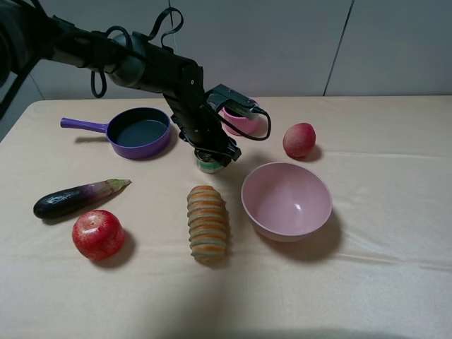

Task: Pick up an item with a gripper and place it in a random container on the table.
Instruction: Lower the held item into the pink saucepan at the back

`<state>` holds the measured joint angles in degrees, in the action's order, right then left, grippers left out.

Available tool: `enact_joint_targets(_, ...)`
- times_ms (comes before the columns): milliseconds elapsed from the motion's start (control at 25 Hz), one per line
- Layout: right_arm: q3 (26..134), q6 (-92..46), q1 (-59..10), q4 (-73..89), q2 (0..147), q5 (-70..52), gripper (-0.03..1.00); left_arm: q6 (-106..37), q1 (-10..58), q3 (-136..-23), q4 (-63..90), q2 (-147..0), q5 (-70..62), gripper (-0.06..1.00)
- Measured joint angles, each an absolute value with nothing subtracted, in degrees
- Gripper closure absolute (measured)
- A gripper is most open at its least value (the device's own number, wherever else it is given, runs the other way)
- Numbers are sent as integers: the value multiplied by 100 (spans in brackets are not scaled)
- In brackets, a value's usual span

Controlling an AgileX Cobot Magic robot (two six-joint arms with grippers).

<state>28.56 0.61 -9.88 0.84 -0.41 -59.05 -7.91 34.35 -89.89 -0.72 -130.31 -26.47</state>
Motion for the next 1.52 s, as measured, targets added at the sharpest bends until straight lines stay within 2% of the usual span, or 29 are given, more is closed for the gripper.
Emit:
enact_joint_targets(440, 2856, 61, -988, 84, -41, -5905, 27, -791, 3435, -10037, -118, -13023, -3663, 28)
enact_joint_targets(880, 2856, 61, -988, 84, -41, -5905, 27, -784, 3500, -10982, -175, -13107, -4017, 28)
enact_joint_targets(1280, 2856, 61, -988, 84, -41, -5905, 27, -493, 3614, -13177, -568, -14333, -4768, 28)
enact_joint_targets(1520, 2856, 61, -988, 84, -41, -5905, 27, -357, 3618, -13895, -593, -14822, -4785, 28)
